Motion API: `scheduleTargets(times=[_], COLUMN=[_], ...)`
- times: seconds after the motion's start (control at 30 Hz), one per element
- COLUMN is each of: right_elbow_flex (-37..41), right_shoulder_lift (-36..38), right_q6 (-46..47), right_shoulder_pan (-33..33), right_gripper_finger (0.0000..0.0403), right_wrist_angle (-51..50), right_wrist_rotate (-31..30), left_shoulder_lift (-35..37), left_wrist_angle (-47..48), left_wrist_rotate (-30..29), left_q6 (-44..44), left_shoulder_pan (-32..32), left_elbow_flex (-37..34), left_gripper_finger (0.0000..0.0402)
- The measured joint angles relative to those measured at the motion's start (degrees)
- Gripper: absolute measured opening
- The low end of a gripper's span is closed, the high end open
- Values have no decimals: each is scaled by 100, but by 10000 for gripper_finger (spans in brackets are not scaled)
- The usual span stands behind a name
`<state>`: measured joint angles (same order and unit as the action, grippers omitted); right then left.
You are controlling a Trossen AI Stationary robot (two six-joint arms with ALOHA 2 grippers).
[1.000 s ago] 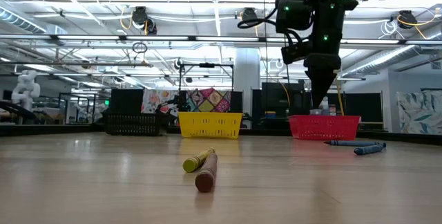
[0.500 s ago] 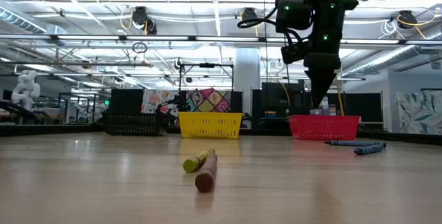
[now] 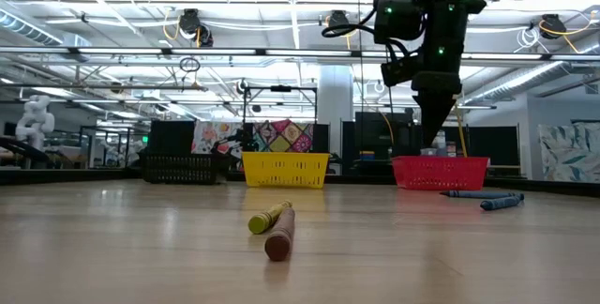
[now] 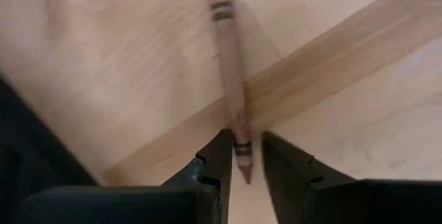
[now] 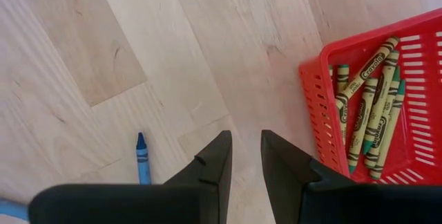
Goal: Sort crayons
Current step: Put the left brown crayon into the yellow bin
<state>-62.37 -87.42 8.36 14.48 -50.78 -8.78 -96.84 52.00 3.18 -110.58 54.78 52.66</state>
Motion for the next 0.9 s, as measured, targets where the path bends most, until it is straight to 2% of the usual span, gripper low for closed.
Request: scheduleTargets(times=[0.13,0.3,0.53,0.9], right_elbow_flex=[-2,-2,-2,-2], right_shoulder_lift=[0,0,0,0], right_q6=[2,0,0,-2], right_shoulder_pan=[0,0,0,0], right_gripper_finger=[66,66,66,66], right_wrist_angle=[0,2,88,139], right_wrist_rotate=[0,0,0,0], left_shoulder_lift=[44,44,40,20], left_wrist_angle=[-424,-525,-550,-530], left_wrist_rotate=[9,22,69,85], left_q6=[-9,-14,-14,-12], left_shoulder_pan=[-8,-11,-7,-7], left_elbow_flex=[-265,-330,-334,-273], left_gripper_finger=[82,79,11,2])
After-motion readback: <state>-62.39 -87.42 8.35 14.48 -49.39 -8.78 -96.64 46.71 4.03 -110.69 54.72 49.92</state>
